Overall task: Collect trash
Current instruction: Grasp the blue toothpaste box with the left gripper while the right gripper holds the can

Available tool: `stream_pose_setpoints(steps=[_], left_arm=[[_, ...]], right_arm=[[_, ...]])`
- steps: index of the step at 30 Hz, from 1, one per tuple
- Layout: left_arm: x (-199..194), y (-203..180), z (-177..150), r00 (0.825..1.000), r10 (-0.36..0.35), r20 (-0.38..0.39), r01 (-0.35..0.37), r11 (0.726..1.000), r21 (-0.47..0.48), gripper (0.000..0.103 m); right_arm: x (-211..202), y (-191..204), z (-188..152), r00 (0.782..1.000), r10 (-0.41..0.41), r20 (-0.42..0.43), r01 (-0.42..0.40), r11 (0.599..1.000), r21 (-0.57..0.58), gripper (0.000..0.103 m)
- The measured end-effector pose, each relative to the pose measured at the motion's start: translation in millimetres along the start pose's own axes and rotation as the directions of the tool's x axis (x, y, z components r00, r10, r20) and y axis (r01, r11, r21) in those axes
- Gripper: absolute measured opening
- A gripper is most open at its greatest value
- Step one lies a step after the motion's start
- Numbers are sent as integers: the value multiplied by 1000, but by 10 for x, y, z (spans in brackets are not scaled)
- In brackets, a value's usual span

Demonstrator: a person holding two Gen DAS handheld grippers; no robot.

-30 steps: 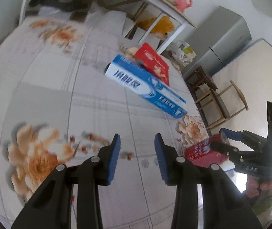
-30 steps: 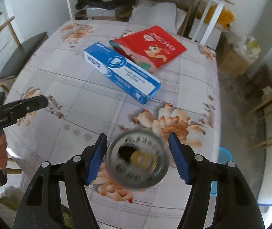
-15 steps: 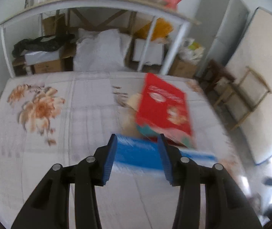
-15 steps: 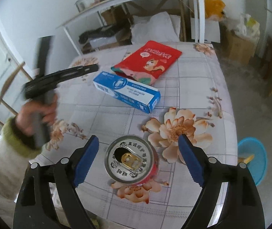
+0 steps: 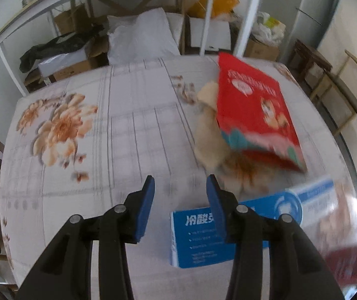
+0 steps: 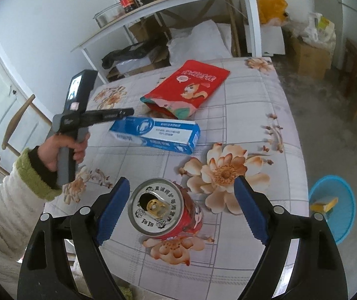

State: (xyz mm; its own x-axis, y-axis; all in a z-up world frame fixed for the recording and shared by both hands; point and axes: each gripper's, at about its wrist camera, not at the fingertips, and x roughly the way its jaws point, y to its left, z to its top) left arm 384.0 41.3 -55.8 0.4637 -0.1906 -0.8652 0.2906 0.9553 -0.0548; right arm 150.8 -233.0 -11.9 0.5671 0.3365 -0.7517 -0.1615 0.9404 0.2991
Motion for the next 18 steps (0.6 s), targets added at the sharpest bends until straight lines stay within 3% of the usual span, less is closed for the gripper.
stream_pose_setpoints(steps=[6, 9, 11, 14, 16, 18], left_arm=[[-174, 77, -524, 990, -83, -114, 83, 997, -6, 42], [-313, 80, -798, 987, -101, -122, 102, 995, 1, 41], [-414, 94, -941, 974, -177, -140, 174, 984, -35, 41], [-581, 132, -963, 956, -278, -91, 268, 958, -104, 41], [-718, 82, -904, 952, -304, -15, 302, 950, -79, 45], [-790, -78, -835, 953, -303, 22, 304, 953, -24, 55]], right_arm=[[-49, 45, -50, 1000, 4, 0, -4, 1000, -14, 81], [-50, 63, -68, 1000, 5, -8, -5, 1000, -24, 81], [-41, 73, -77, 1000, 2, -13, -2, 1000, -27, 81], [-27, 77, -82, 1000, -1, -14, 1, 1000, -24, 83], [-18, 77, -91, 1000, -5, -15, 5, 1000, -16, 83], [-13, 81, -100, 1000, -10, -16, 9, 1000, -9, 83]])
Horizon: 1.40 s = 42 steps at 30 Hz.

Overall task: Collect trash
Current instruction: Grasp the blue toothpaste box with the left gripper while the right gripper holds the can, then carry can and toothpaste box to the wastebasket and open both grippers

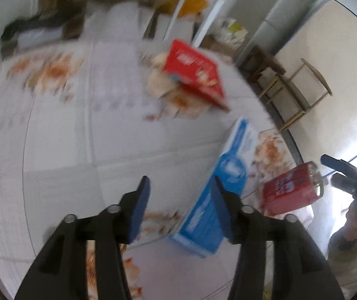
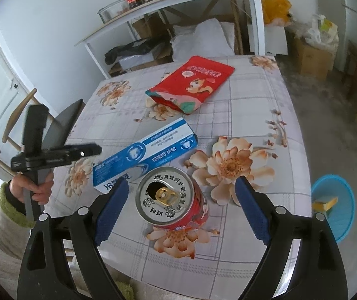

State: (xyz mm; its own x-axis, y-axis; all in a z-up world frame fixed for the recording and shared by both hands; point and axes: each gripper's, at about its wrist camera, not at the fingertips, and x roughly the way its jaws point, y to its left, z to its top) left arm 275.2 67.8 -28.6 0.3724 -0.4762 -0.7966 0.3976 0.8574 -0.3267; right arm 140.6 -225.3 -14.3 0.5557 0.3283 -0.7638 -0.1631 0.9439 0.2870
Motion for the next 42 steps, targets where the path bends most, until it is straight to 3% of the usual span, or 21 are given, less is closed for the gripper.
stream_pose_setpoints(steps=[4, 6, 9, 17, 27, 35, 42], left_arm=[[198, -368, 58, 998, -35, -47, 41, 990, 136, 64], [371, -583, 47, 997, -4, -83, 23, 973, 230, 65], [557, -729, 14, 993, 52, -107, -20, 959, 284, 65], [558, -579, -75, 993, 69, -94, -49, 979, 197, 52], [221, -333, -453, 986, 134, -100, -136, 991, -14, 52], [260, -419, -430, 982, 176, -72, -177, 984, -14, 53], [422, -469, -324, 973, 224, -62, -224, 975, 13, 53]], right_arm=[[-27, 25, -39, 1000, -22, 6, 22, 1000, -2, 84], [-53, 23, -64, 999, -35, 12, 35, 999, 0, 85], [-103, -27, -86, 999, -37, 16, 37, 999, 23, 85], [-108, -86, -92, 999, -30, 18, 30, 999, 39, 85], [-33, -6, -105, 1000, -16, 6, 16, 1000, 8, 87], [61, 174, -149, 995, -99, -1, 98, 993, -60, 89], [203, 152, -170, 994, -101, -36, 100, 995, -7, 89]])
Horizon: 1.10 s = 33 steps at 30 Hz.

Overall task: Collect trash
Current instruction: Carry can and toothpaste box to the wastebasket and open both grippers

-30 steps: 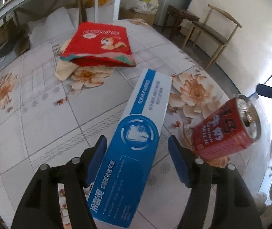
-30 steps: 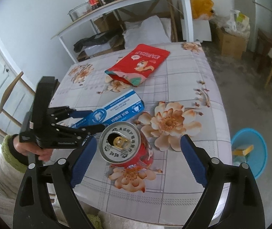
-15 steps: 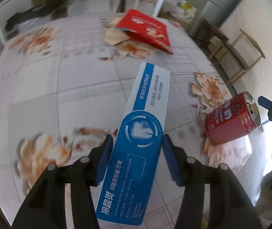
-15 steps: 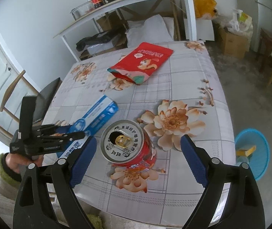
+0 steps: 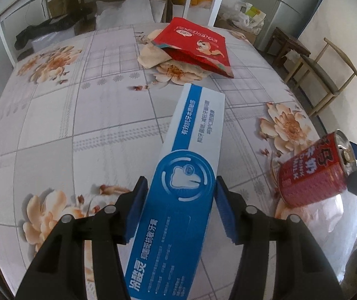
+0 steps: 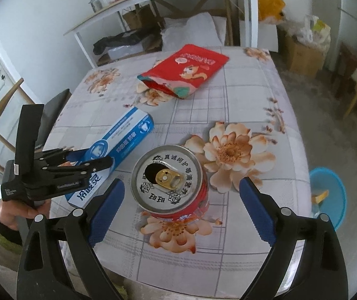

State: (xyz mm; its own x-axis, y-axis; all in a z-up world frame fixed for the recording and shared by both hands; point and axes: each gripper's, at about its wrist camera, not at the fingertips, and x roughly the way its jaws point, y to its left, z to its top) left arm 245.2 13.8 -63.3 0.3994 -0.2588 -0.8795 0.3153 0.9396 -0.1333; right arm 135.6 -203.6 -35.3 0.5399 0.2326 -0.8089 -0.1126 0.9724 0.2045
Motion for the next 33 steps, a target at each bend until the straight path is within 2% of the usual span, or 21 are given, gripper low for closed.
stream_pose_setpoints(steps=[8, 13, 15, 19, 27, 33], left_arm=[[98, -22, 34, 1000, 21, 5, -21, 1000, -11, 53], [116, -33, 61, 999, 31, 18, -31, 999, -14, 52], [116, -41, 58, 999, 30, 21, -29, 999, -17, 48], [91, -34, 67, 999, 22, 32, -21, 999, -30, 47], [-115, -154, 96, 996, 4, 84, -2, 1000, -24, 47], [-412, -467, 196, 985, -91, 147, 89, 996, 22, 47]], right_arm=[[182, -25, 9, 999, -1, -40, 3, 999, 51, 88], [250, 11, -3, 999, 3, -54, 0, 999, 52, 77], [250, 26, -16, 998, 11, -55, -8, 999, 53, 67], [219, 12, -19, 999, -2, -44, 5, 998, 58, 67], [-20, -261, -33, 1000, 18, 12, -20, 991, 132, 66], [-547, -732, -61, 992, -27, 122, -4, 969, 248, 66]])
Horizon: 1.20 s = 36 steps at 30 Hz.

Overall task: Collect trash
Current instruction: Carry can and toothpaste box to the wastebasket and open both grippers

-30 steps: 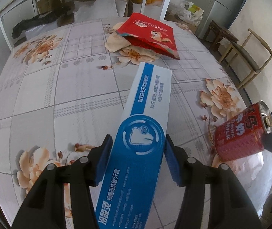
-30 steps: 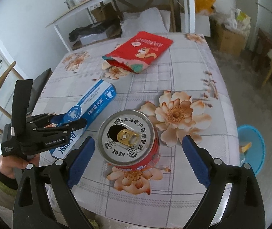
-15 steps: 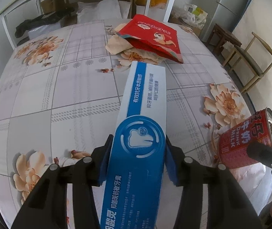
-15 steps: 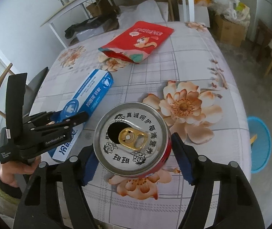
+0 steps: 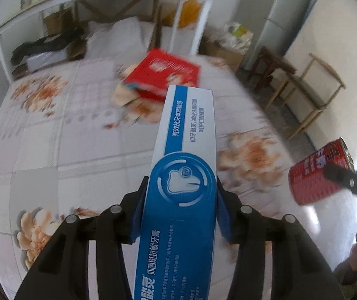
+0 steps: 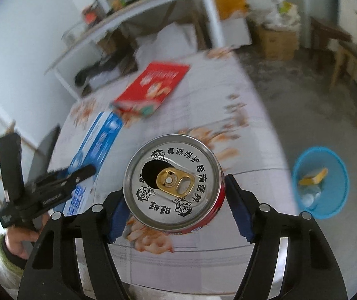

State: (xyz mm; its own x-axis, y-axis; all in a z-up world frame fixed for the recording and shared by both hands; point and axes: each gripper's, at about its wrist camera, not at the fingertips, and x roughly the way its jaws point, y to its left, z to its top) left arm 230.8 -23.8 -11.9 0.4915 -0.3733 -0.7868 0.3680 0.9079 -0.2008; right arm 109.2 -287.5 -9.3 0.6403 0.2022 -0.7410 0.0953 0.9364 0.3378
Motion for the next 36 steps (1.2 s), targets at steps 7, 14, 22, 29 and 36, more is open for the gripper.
stream_pose_setpoints(steps=[7, 14, 22, 29, 36], left_arm=[[-147, -683, 265, 984, -179, 26, 175, 979, 105, 47], [43, -1470, 329, 955, -290, -57, 295, 931, 213, 47], [314, -1885, 229, 944, -299, -141, 325, 915, 237, 47], [474, -2057, 243, 949, -266, -170, 304, 915, 266, 47], [664, -2319, 309, 940, -265, -216, 323, 897, 301, 47]], right_arm=[[-904, -940, -28, 968, -187, 165, 148, 964, 220, 66], [-1004, -1916, -446, 965, -246, 96, 180, 879, 442, 66], [-175, -2890, -472, 977, -199, -78, 207, 793, 573, 66], [485, -3552, -479, 963, -208, -173, 270, 704, 657, 71], [260, -3502, -825, 973, -192, -130, 228, 693, 684, 74]])
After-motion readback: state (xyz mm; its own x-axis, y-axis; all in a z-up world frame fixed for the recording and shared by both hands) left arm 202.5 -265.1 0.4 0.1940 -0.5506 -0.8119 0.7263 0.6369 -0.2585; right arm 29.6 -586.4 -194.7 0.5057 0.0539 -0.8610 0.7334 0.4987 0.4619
